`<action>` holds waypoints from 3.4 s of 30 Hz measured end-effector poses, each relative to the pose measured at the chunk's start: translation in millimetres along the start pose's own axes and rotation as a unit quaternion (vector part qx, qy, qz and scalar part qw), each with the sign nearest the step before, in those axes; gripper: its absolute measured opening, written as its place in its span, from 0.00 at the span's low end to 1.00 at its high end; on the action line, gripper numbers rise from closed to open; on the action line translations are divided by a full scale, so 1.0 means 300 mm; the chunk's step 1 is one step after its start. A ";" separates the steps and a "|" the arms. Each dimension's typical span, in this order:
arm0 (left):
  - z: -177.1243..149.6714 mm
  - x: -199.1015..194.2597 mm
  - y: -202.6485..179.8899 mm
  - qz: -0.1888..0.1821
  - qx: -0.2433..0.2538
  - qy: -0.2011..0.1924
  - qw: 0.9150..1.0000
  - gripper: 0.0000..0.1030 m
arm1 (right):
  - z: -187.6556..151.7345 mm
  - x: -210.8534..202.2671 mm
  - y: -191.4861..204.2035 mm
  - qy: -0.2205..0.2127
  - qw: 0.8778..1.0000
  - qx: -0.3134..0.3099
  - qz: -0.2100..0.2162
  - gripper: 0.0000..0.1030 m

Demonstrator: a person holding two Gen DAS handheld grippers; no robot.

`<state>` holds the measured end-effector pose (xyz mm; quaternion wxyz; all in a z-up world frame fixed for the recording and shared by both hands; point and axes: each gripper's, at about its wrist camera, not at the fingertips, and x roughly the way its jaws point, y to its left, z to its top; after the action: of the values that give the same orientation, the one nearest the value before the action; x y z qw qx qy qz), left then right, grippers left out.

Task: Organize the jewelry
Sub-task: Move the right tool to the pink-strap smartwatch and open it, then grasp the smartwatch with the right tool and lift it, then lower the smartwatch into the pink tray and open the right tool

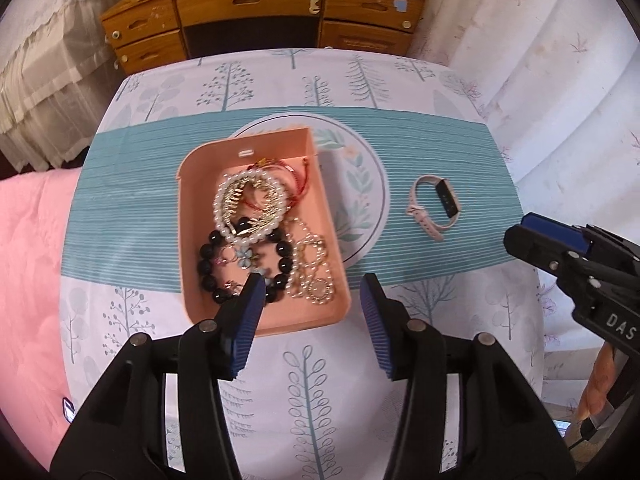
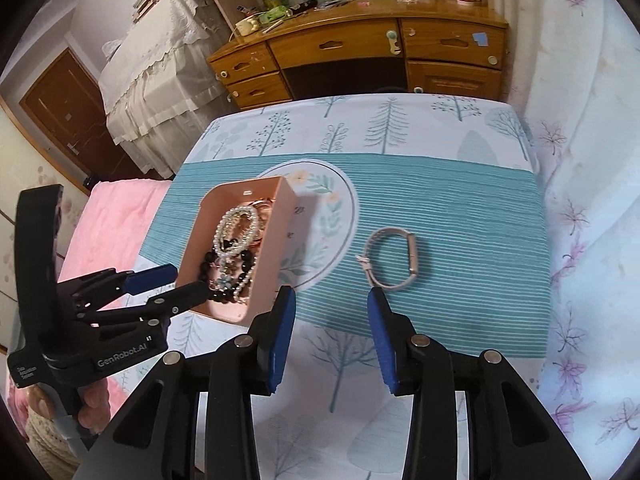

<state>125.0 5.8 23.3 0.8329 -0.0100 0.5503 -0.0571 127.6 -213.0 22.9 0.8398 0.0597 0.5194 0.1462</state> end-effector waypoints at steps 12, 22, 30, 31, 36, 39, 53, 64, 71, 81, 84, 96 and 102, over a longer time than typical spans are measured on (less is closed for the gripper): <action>0.030 0.094 -0.079 -0.002 0.010 0.019 1.000 0.45 | -0.038 0.178 -0.228 0.044 0.987 0.150 0.031 0.37; 0.064 0.156 -0.070 -0.002 0.005 0.024 1.000 0.45 | -0.012 0.360 -0.284 0.064 0.977 0.206 0.003 0.36; 0.075 0.201 -0.045 -0.013 -0.003 0.036 0.999 0.45 | 0.011 0.433 -0.283 0.066 0.976 0.206 -0.023 0.23; 0.074 0.201 -0.043 -0.014 -0.004 0.036 0.999 0.45 | 0.014 0.436 -0.285 0.067 0.975 0.211 -0.021 0.23; 0.075 0.204 -0.028 -0.015 -0.006 0.037 0.999 0.45 | 0.018 0.432 -0.308 0.062 0.971 0.229 -0.018 0.23; 0.073 0.202 -0.022 -0.016 -0.006 0.037 0.999 0.45 | 0.027 0.441 -0.298 0.059 0.974 0.217 -0.029 0.10; 0.062 0.149 0.033 -0.008 -0.022 0.026 0.999 0.45 | 0.062 0.273 -0.196 0.005 0.986 0.166 0.001 0.05; 0.019 0.049 0.081 0.005 -0.024 0.001 1.000 0.45 | 0.051 0.091 -0.025 -0.038 0.994 0.105 0.007 0.05; -0.010 0.010 0.146 0.035 -0.028 -0.029 0.999 0.45 | 0.043 0.032 0.141 -0.061 0.996 0.058 0.013 0.05; -0.059 0.036 0.320 0.075 -0.063 -0.043 0.994 0.45 | 0.042 0.174 0.384 -0.049 0.999 0.007 0.016 0.05; -0.081 0.045 0.377 0.080 -0.077 -0.044 0.993 0.45 | 0.045 0.257 0.427 -0.035 0.999 0.004 0.015 0.05; -0.134 0.048 0.427 0.075 -0.084 -0.041 0.993 0.45 | 0.030 0.370 0.463 -0.006 1.000 -0.013 -0.003 0.09; -0.170 0.007 0.366 0.067 -0.070 -0.054 0.994 0.45 | -0.022 0.266 0.467 -0.029 0.999 -0.039 -0.016 0.18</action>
<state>88.4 117.0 -7.5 0.8604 -0.0342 0.5070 0.0382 129.3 -55.6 -13.0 0.8586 0.0230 0.4892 0.1514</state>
